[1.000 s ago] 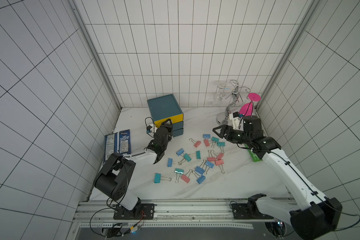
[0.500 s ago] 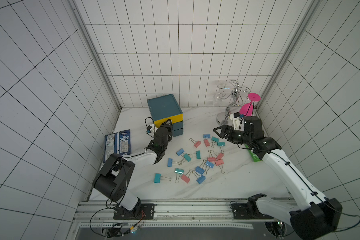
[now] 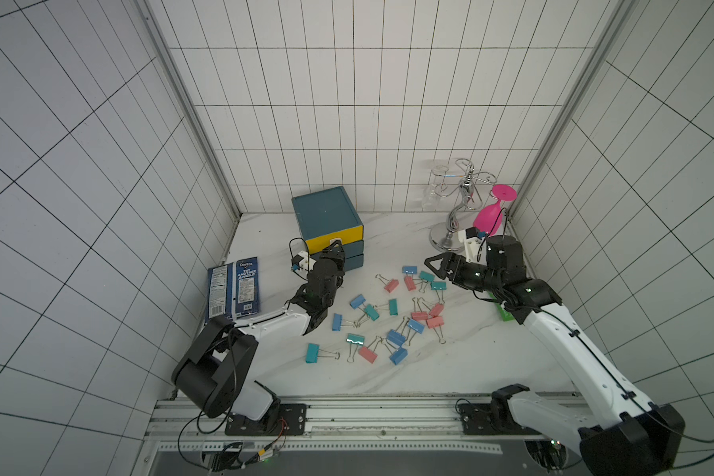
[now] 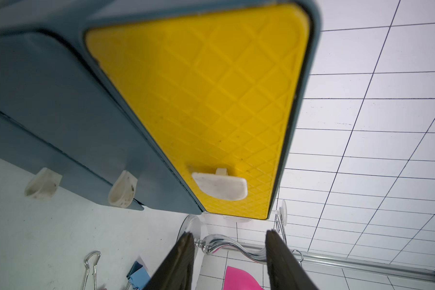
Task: Put the binder clips in the drawer according to color
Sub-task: Open the drawer in the storage box.
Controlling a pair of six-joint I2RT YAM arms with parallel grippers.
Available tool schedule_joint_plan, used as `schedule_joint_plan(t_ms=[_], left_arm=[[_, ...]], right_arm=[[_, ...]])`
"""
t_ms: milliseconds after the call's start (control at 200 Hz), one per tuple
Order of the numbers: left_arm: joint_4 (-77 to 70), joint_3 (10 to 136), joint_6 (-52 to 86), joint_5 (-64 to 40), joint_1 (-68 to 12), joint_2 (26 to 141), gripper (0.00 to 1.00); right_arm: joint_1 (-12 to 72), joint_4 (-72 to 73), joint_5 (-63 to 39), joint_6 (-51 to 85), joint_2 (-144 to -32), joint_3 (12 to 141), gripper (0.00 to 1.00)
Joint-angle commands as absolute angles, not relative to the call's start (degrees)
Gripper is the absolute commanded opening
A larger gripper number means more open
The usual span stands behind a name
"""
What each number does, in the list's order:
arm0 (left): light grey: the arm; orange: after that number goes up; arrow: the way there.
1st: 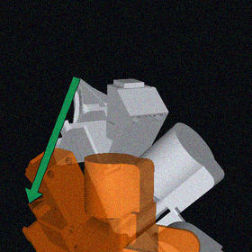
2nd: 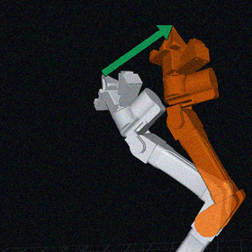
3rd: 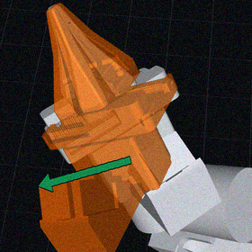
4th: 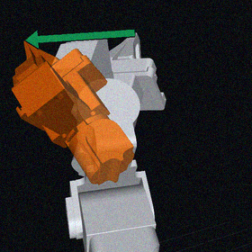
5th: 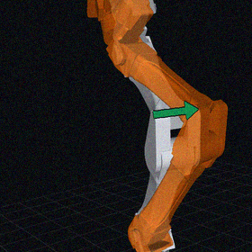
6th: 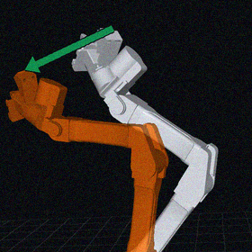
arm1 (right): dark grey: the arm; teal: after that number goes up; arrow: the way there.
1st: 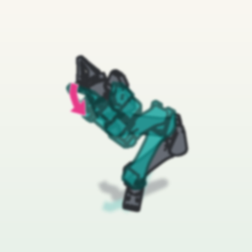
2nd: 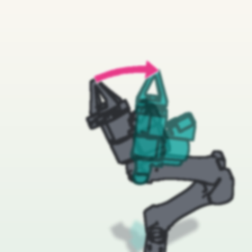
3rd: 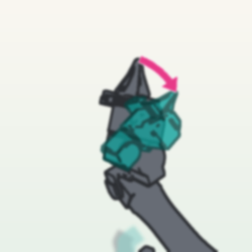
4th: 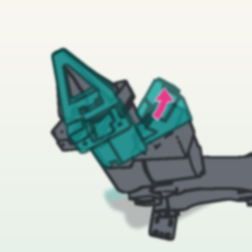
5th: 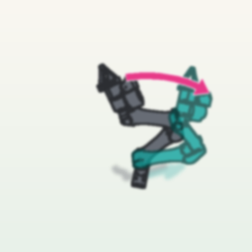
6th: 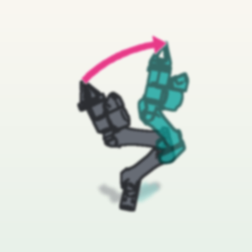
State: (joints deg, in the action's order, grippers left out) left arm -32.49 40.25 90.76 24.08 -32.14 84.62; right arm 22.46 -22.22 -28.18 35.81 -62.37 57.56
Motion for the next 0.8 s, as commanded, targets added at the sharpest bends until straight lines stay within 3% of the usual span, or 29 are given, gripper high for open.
schedule_joint_plan(t_ms=[0,330,795], left_arm=[[-32.36,40.14,89.77,26.42,-31.87,85.45,0.55],[-34.25,43.39,89.64,25.49,-29.23,90.01,0.61],[-34.21,46.38,89.21,24.60,-28.32,91.83,0.57]], right_arm=[[21.95,-21.83,-28.51,36.12,-60.83,56.87,0.77],[21.39,-21.80,-27.73,36.19,-60.99,57.47,0.77],[20.70,-20.34,-28.51,36.59,-62.22,57.19,0.77]])
